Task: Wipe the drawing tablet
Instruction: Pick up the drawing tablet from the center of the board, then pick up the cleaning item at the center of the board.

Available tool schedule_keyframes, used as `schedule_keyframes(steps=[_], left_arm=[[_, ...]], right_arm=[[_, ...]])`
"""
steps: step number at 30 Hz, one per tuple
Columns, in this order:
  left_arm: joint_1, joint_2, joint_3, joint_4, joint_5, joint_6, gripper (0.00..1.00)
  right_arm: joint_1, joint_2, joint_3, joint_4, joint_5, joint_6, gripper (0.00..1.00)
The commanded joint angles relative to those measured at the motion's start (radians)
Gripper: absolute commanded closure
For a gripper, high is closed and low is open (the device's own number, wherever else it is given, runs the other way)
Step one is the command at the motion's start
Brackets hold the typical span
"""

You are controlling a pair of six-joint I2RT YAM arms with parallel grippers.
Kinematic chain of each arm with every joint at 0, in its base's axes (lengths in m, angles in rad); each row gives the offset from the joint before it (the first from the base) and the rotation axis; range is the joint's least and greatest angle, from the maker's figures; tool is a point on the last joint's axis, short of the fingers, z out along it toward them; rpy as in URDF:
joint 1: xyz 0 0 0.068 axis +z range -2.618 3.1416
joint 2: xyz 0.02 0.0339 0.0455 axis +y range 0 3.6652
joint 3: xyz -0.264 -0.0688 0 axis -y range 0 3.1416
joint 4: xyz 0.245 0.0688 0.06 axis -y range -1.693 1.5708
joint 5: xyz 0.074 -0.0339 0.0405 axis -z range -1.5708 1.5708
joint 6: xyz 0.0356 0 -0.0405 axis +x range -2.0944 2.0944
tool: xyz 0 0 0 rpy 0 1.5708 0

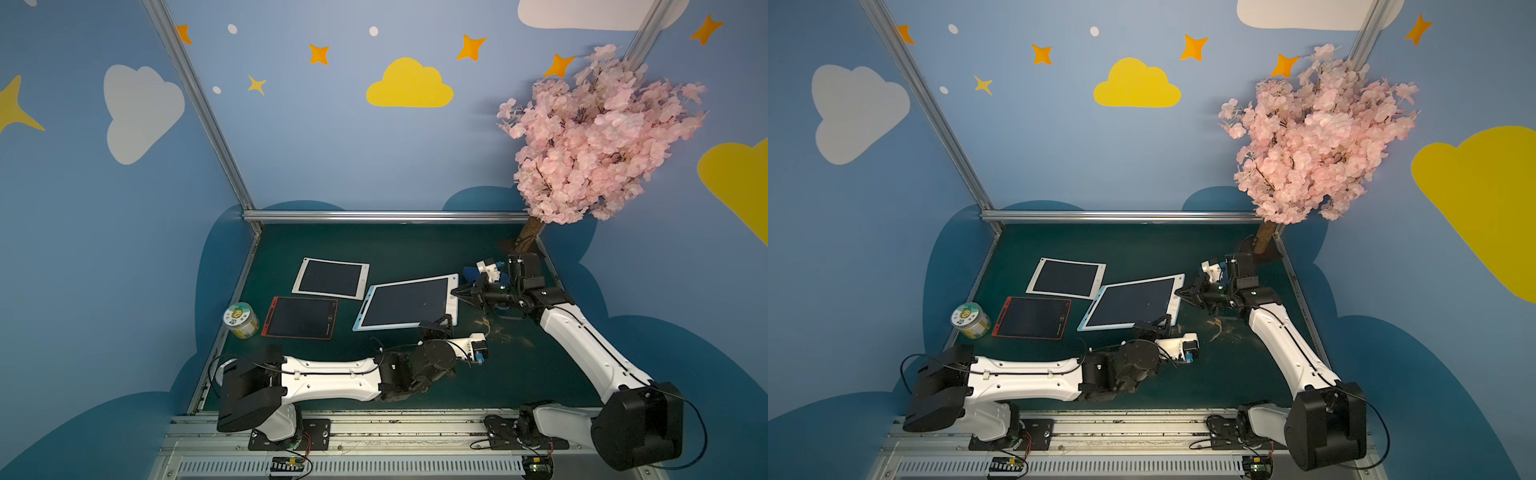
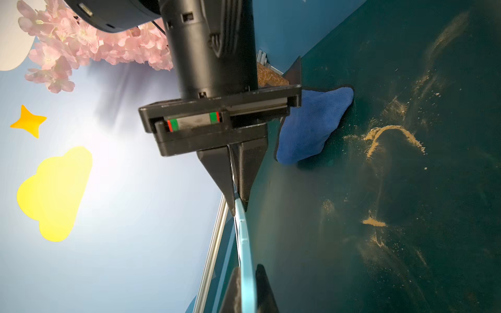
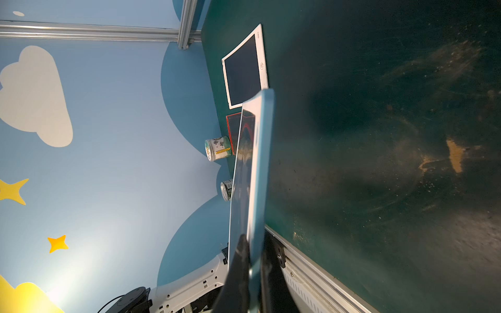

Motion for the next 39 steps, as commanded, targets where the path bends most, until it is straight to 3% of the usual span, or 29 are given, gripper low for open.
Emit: schedule_keyframes(steps=[1, 3, 5, 8, 12, 17, 20, 26, 28, 32, 39], left_arm=[[0.02, -0.013, 0.042, -0.089, 0.049, -0.024, 0.98], [0.037, -0.02, 0.059, -0.144, 0.055, -0.055, 0.98], [0.068, -0.031, 0.095, -0.211, 0.062, -0.108, 0.98], [0.149, -0.095, 0.218, -0.438, 0.161, -0.339, 0.98], [0.382, -0.225, 0.307, -0.639, 0.524, -0.687, 0.98], [0.595, -0.282, 0.29, -0.615, 0.795, -0.869, 0.98], [0.727, -0.255, 0.267, -0.545, 1.028, -1.04, 0.98], [0.935, -0.222, 0.223, -0.343, 1.36, -1.303, 0.98], [0.987, -0.219, 0.2, -0.294, 1.379, -1.355, 0.98], [1.017, -0.191, 0.227, -0.367, 1.338, -1.337, 0.98], [1.076, -0.104, 0.242, -0.36, 1.399, -1.394, 0.97]], right_arm=[[0.006, -0.012, 0.033, 0.025, -0.088, -0.088, 0.56], [-0.031, -0.01, 0.076, -0.038, -0.061, -0.112, 0.26], [-0.083, -0.014, 0.108, -0.093, -0.014, -0.126, 0.14], [-0.16, -0.032, 0.111, -0.131, 0.088, -0.125, 0.14], [-0.197, -0.033, 0.09, -0.15, 0.292, -0.182, 0.14], [-0.193, 0.115, 0.205, -0.276, 0.557, -0.222, 0.14], [-0.18, 0.272, 0.294, -0.31, 0.659, -0.228, 0.14], [-0.154, 0.654, 0.678, -0.558, 0.771, -0.331, 0.13], [-0.147, 0.743, 0.767, -0.609, 0.81, -0.342, 0.13], [-0.141, 0.874, 0.865, -0.656, 0.87, -0.352, 0.13], [-0.128, 0.998, 0.906, -0.693, 0.846, -0.353, 0.13]])
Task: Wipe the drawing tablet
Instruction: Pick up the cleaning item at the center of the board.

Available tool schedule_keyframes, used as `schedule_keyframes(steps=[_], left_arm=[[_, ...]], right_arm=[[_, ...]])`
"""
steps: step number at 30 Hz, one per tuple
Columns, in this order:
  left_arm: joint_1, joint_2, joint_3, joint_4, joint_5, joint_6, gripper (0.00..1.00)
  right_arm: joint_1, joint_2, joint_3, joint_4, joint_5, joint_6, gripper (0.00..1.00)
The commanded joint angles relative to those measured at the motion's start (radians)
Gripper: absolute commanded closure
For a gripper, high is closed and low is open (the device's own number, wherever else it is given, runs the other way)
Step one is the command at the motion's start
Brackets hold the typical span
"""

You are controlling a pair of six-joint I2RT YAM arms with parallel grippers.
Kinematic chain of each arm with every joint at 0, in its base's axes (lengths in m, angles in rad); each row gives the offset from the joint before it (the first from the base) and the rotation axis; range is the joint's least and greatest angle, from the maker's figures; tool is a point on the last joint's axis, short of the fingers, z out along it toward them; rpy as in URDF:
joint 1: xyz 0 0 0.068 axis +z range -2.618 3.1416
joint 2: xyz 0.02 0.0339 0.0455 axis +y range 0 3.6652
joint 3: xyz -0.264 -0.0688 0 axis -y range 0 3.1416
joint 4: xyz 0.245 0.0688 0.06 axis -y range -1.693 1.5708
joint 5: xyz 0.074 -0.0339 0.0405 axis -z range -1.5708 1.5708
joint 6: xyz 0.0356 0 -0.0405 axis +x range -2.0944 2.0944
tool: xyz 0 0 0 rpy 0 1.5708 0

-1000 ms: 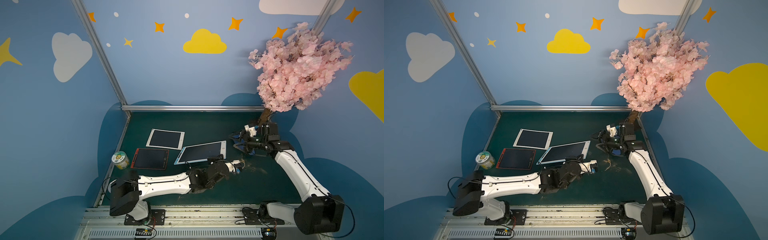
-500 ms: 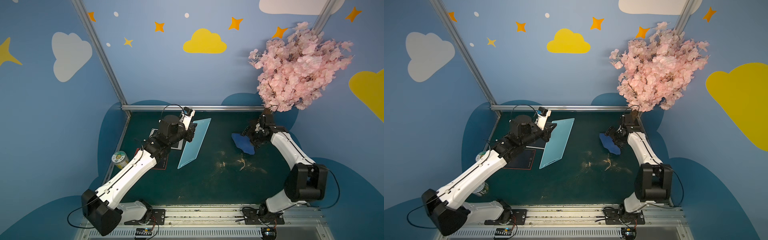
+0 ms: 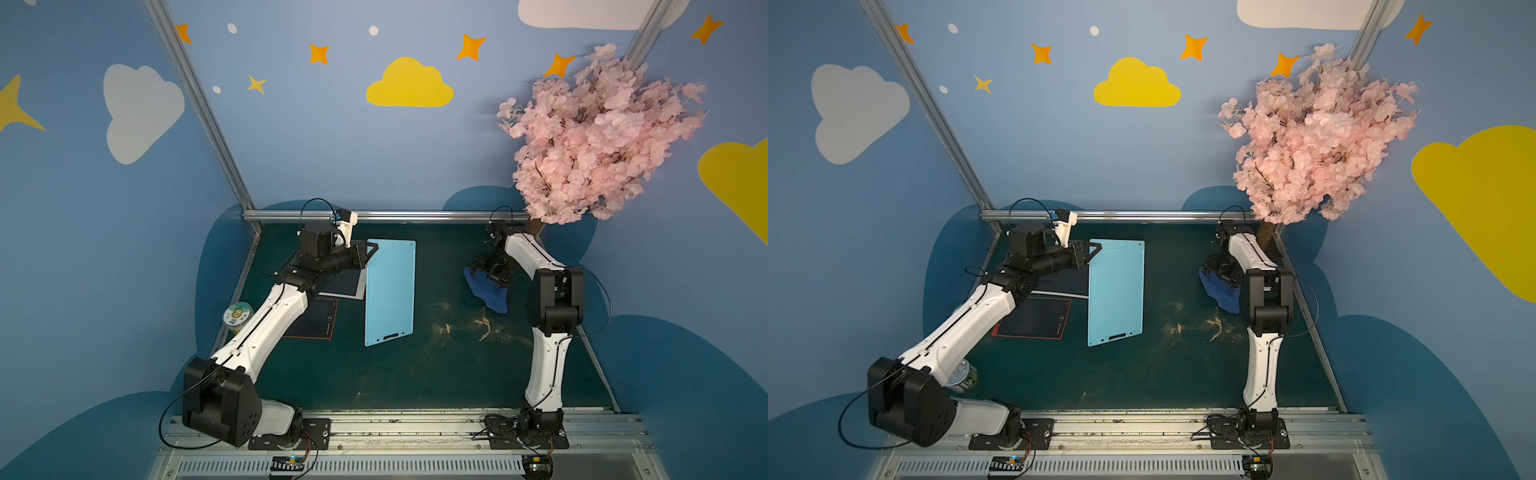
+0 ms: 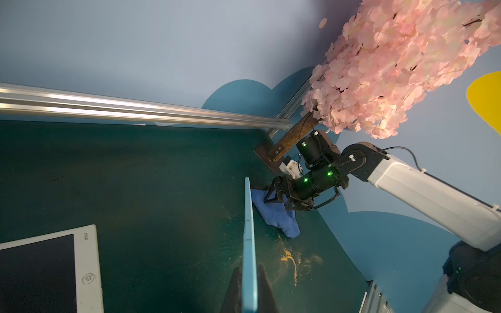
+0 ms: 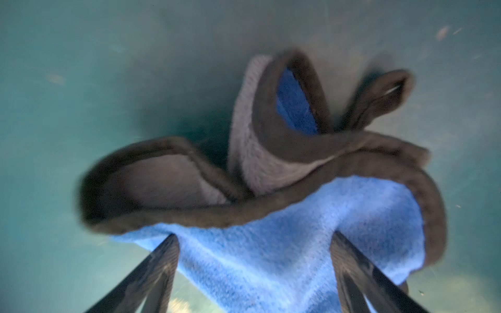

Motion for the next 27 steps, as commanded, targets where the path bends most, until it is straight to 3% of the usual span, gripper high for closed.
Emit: schedule_keyframes(steps=[1, 4, 7, 11, 12, 15, 22, 25, 27], left_arm=[[0.024, 0.033, 0.023, 0.051, 0.074, -0.058, 0.98], [0.032, 0.047, 0.023, 0.056, 0.094, -0.067, 0.98], [0.038, 0.056, 0.021, 0.068, 0.116, -0.082, 0.98], [0.046, 0.061, 0.014, 0.084, 0.135, -0.1, 0.98], [0.046, 0.063, 0.012, 0.088, 0.142, -0.105, 0.98], [0.05, 0.087, 0.017, 0.104, 0.174, -0.131, 0.98], [0.065, 0.175, 0.049, 0.137, 0.279, -0.215, 0.97], [0.076, 0.219, 0.051, 0.184, 0.334, -0.278, 0.98], [0.08, 0.241, 0.055, 0.191, 0.349, -0.303, 0.97]], right_arm=[[0.006, 0.033, 0.017, -0.075, 0.01, -0.01, 0.13], [0.009, 0.046, 0.011, -0.073, -0.002, -0.008, 0.14], [0.011, 0.056, 0.01, -0.063, -0.035, -0.016, 0.24], [0.005, 0.066, 0.011, -0.045, -0.11, -0.027, 0.62], [0.002, 0.064, 0.015, -0.042, -0.125, -0.028, 0.66], [-0.014, 0.036, 0.028, -0.027, -0.212, -0.032, 1.0], [0.016, -0.197, 0.025, -0.01, -0.241, -0.035, 1.0], [0.079, -0.307, 0.045, -0.035, -0.152, -0.101, 1.0], [0.138, -0.344, 0.077, -0.1, -0.016, -0.144, 1.0]])
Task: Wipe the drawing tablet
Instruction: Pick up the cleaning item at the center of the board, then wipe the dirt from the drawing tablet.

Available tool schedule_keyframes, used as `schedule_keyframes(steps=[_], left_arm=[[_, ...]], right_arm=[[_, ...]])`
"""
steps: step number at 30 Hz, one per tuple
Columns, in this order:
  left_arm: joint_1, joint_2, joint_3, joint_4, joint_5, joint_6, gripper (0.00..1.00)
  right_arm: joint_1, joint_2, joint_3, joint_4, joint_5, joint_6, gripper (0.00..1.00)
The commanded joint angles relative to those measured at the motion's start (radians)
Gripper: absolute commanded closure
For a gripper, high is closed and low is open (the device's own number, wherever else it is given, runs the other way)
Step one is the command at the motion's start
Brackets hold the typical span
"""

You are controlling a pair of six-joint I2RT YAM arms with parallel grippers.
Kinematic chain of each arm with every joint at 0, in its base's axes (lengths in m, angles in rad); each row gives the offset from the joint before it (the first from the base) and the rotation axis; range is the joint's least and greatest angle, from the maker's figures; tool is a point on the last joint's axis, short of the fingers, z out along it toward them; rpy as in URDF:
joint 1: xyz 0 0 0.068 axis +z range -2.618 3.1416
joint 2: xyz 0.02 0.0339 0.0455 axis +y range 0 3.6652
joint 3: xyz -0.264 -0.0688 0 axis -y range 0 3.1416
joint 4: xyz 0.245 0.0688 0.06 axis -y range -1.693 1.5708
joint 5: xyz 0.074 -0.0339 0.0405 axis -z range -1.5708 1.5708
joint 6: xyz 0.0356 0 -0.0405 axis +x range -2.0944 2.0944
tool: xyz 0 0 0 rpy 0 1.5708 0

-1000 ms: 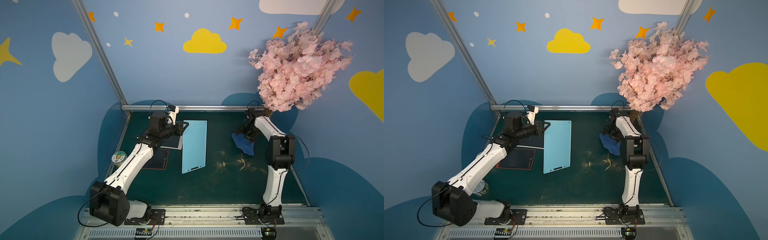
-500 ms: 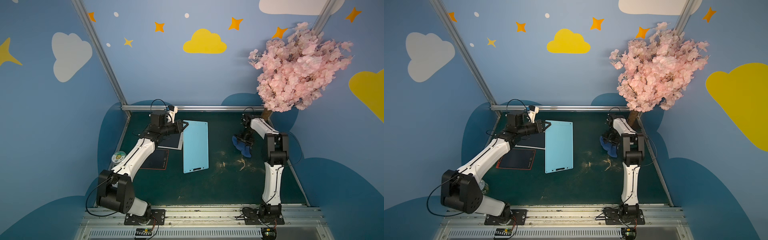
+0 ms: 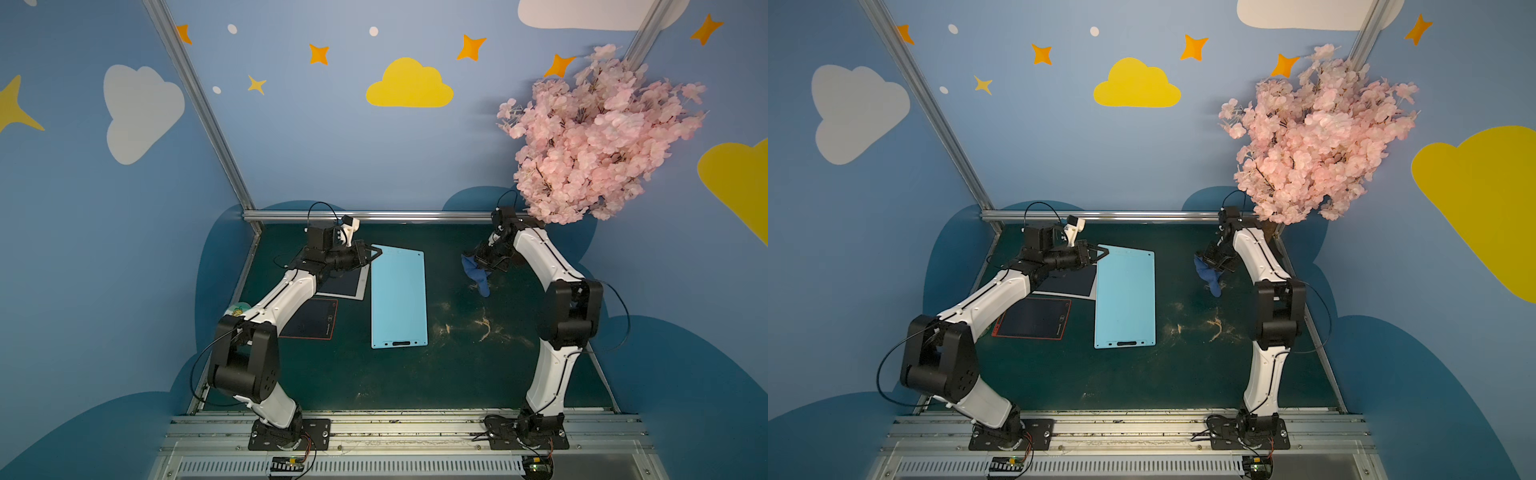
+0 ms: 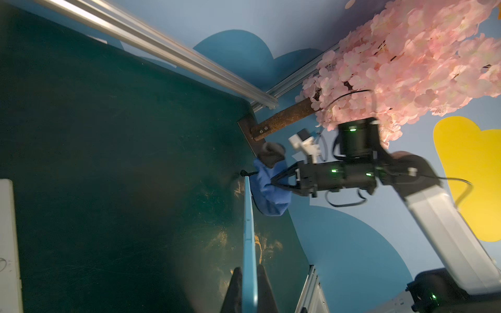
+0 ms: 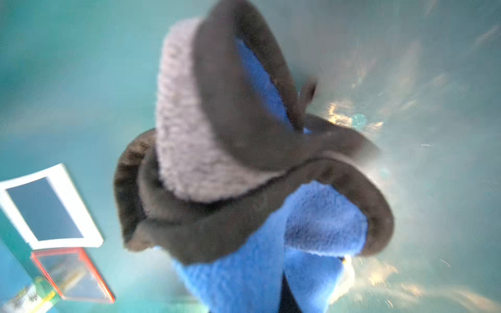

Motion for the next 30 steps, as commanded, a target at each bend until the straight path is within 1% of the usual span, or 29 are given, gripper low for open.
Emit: schedule_keyframes(steps=[1, 2, 5, 7, 10, 14, 17, 20, 24, 30], left_arm=[[0.01, 0.025, 0.048, 0.056, 0.087, -0.079, 0.97], [0.009, 0.041, 0.058, 0.037, 0.097, -0.081, 0.97], [0.01, 0.087, 0.073, 0.008, 0.113, -0.094, 0.97], [0.009, 0.115, 0.085, -0.028, 0.111, -0.089, 0.97], [0.0, 0.141, 0.105, -0.096, 0.094, -0.054, 0.97], [-0.029, 0.172, 0.15, -0.228, 0.045, 0.032, 0.97], [-0.047, 0.205, 0.165, -0.258, 0.045, 0.044, 0.97], [-0.063, 0.221, 0.165, -0.257, 0.04, 0.048, 0.97], [-0.086, 0.238, 0.177, -0.308, -0.005, 0.083, 0.97], [-0.106, 0.255, 0.184, -0.344, -0.047, 0.107, 0.97]], right_arm=[[0.087, -0.093, 0.052, -0.104, 0.17, -0.074, 1.0], [0.106, -0.107, 0.048, -0.126, 0.191, -0.07, 1.0], [0.2, -0.162, -0.035, -0.094, 0.194, -0.102, 1.0], [0.255, -0.163, -0.05, -0.108, 0.231, -0.127, 1.0], [0.282, -0.144, -0.045, -0.14, 0.27, -0.152, 1.0], [0.319, -0.139, -0.055, -0.112, 0.258, -0.243, 1.0], [0.356, -0.086, -0.026, -0.137, 0.274, -0.262, 1.0], [0.369, -0.012, 0.003, -0.161, 0.228, -0.26, 1.0], [0.37, 0.034, -0.037, -0.088, 0.098, -0.241, 1.0], [0.387, 0.165, -0.004, -0.077, 0.041, -0.191, 1.0]])
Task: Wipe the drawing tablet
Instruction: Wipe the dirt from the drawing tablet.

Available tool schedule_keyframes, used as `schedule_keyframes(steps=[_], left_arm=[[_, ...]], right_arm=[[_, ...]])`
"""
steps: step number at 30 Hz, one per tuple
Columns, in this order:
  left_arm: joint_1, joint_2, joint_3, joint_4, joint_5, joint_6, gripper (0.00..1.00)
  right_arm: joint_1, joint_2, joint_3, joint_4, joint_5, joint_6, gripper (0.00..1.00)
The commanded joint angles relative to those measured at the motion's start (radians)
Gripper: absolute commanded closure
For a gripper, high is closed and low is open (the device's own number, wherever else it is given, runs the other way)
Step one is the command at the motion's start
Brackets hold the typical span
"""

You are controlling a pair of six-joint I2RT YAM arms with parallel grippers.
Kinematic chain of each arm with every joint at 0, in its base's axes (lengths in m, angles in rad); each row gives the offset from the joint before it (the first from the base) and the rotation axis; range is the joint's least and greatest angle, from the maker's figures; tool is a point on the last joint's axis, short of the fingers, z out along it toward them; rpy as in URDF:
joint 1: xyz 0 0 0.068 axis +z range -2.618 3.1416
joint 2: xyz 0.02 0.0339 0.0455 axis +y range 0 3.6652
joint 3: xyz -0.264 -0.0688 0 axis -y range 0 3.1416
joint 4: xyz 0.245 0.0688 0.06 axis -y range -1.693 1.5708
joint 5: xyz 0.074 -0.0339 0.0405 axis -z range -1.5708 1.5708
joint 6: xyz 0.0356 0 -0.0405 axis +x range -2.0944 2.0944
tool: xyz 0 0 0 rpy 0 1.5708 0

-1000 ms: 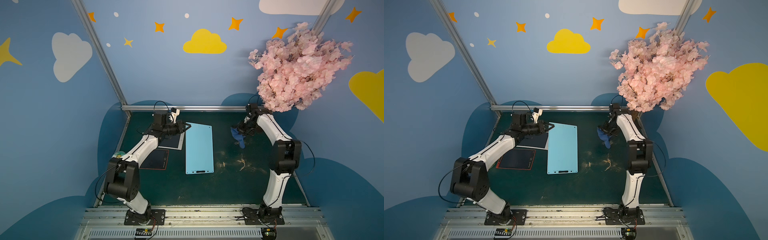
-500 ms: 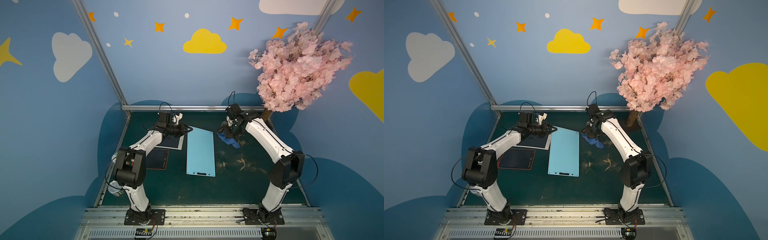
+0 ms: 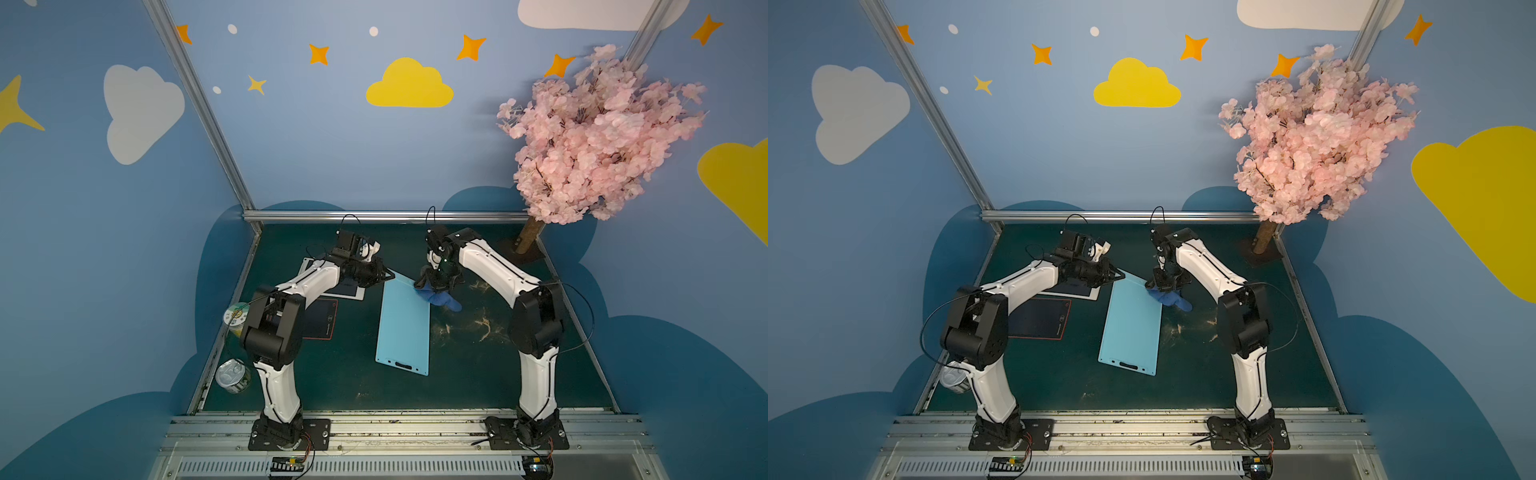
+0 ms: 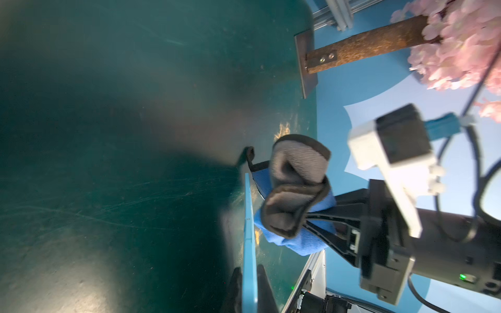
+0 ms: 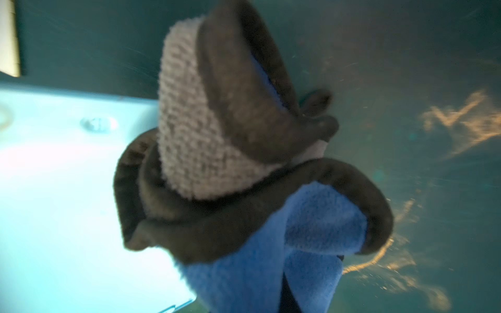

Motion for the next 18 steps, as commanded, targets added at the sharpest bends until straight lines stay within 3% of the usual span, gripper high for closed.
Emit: schedule_keyframes(steps=[1, 6, 10, 15, 18], left_arm=[[-0.006, 0.012, 0.034, -0.033, -0.006, 0.024, 0.97], [-0.019, 0.019, 0.037, -0.033, -0.006, 0.029, 0.97], [-0.028, 0.02, 0.038, -0.04, -0.013, 0.039, 0.97], [-0.029, 0.018, 0.043, -0.039, -0.006, 0.036, 0.97], [-0.031, 0.013, 0.041, -0.042, -0.008, 0.038, 0.97]], right_arm=[[0.017, 0.068, 0.03, 0.022, -0.088, 0.044, 1.0], [0.1, 0.159, 0.159, 0.013, -0.197, 0.075, 1.0], [0.153, 0.14, 0.264, 0.017, -0.278, 0.081, 1.0], [0.123, 0.094, 0.227, 0.103, -0.366, 0.11, 1.0], [0.063, 0.127, 0.178, 0.1, -0.31, 0.127, 1.0]])
